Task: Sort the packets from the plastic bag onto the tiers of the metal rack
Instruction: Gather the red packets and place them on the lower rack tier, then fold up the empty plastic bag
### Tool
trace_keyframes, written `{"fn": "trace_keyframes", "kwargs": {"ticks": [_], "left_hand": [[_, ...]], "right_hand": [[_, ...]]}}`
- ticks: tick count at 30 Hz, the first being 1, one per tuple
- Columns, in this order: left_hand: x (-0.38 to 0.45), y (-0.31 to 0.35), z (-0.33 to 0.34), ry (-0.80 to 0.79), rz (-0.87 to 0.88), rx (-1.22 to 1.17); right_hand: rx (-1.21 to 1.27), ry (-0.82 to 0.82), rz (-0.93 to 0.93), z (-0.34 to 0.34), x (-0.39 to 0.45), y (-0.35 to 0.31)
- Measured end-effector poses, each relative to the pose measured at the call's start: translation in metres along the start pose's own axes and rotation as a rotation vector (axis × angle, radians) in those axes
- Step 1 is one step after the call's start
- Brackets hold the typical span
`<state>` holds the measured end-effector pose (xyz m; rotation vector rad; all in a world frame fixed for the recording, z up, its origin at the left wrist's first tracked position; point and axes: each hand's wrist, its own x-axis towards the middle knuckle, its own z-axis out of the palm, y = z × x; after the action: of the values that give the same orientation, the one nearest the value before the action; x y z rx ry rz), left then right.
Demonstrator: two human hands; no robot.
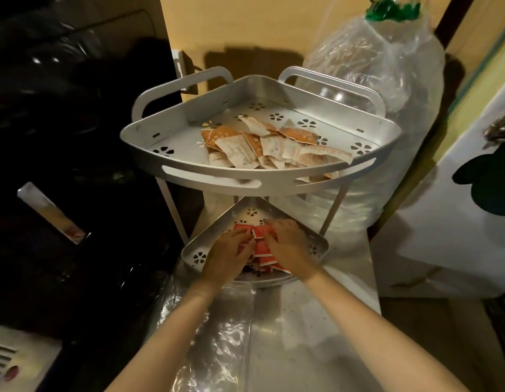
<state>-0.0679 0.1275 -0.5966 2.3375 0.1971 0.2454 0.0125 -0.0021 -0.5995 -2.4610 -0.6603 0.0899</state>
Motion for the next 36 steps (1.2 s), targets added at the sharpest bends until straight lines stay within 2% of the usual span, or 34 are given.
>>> {"fn": "trace_keyframes", "kwargs": {"ticks": [3,6,8,12,16,19,23,26,29,32,36], "left_hand": [[-0.008,0.003,-0.013,-0.025,-0.057,-0.048],[-0.026,0.005,-0.024,-0.02,-0.145,-0.096],[-0.044,0.005,-0.031,0.039,-0.179,-0.088],[-0.091,0.0,-0.039,0.177,-0.16,0.081],[-0.139,-0.002,-0.036,0.361,-0.13,0.06],[-0.171,-0.012,-0.029,0.301,-0.231,-0.004],[-0.202,-0.029,-0.021,0.191,-0.306,0.255],[-0.211,-0.038,-0.018,0.099,-0.417,0.315],[-0.213,-0.041,-0.017,0.052,-0.452,0.361],[-0.214,-0.041,-0.016,0.038,-0.501,0.338],[-0.212,-0.04,-0.017,0.047,-0.523,0.325]], "right_hand": [[0.12,-0.001,-0.019,-0.007,-0.013,-0.007],[0.125,0.049,-0.042,-0.01,-0.028,-0.016],[0.196,0.073,-0.041,-0.012,-0.042,-0.023],[0.422,0.099,-0.04,-0.008,-0.084,-0.03],[0.607,0.007,0.15,0.007,-0.128,-0.035],[0.706,-0.101,0.308,0.02,-0.152,-0.041],[0.819,-0.212,0.519,0.028,-0.166,-0.05],[0.821,-0.23,0.548,0.033,-0.175,-0.054],[0.821,-0.223,0.56,0.036,-0.181,-0.058],[0.915,-0.217,0.663,0.037,-0.182,-0.062],[0.968,-0.364,0.761,0.032,-0.186,-0.066]]}}
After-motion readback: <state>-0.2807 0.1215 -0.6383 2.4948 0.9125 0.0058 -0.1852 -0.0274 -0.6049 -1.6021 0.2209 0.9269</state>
